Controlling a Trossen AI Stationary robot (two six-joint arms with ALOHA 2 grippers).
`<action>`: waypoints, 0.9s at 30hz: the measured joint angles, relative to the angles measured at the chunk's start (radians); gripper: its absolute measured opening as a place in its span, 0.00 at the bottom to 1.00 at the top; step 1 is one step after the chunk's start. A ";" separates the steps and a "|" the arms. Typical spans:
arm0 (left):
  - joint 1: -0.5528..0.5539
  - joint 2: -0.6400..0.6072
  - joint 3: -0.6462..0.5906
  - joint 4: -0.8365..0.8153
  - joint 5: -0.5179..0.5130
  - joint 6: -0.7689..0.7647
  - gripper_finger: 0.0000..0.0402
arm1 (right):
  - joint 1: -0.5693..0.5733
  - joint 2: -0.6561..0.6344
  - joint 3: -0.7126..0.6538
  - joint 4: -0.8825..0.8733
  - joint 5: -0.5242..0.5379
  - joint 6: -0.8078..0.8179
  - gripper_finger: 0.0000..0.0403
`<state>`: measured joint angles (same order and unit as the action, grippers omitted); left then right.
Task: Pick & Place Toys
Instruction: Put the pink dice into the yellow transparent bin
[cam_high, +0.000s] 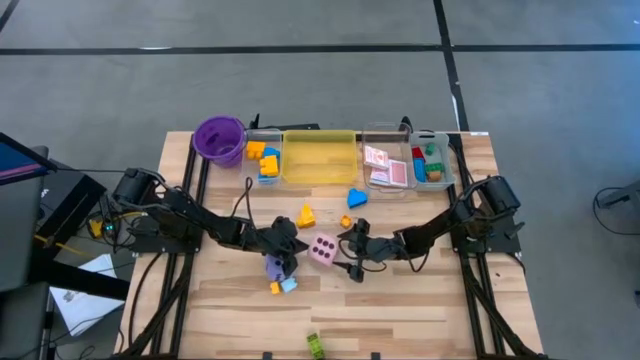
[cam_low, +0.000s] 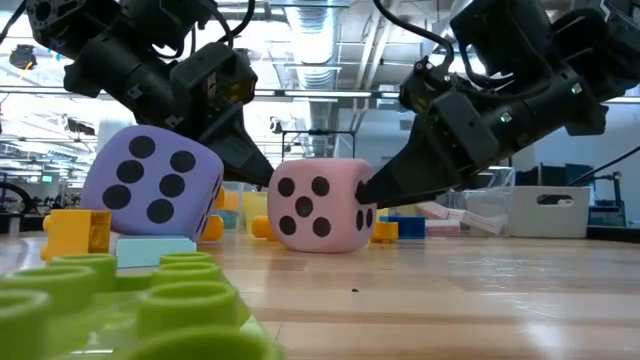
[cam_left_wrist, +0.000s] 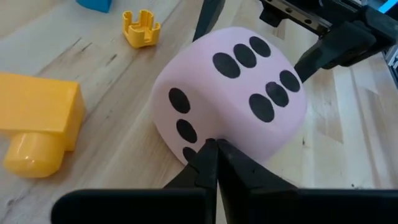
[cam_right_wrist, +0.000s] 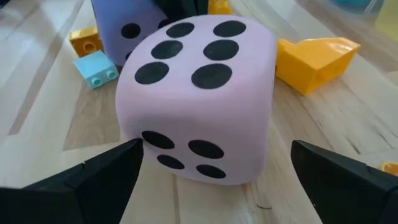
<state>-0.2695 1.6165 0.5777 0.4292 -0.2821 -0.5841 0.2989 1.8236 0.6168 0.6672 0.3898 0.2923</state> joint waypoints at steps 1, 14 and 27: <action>0.000 0.000 0.000 0.000 0.000 0.006 0.00 | 0.000 0.000 0.000 -0.005 0.001 0.000 0.99; 0.042 -0.006 0.001 -0.087 -0.008 -0.031 0.00 | -0.001 -0.067 0.000 -0.141 0.004 0.022 0.99; 0.057 -0.007 0.000 -0.089 -0.015 -0.033 0.00 | 0.007 -0.084 0.015 -0.169 0.004 0.211 0.99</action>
<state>-0.2127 1.6096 0.5774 0.3404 -0.2974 -0.6175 0.3057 1.7397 0.6313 0.4987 0.3937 0.5030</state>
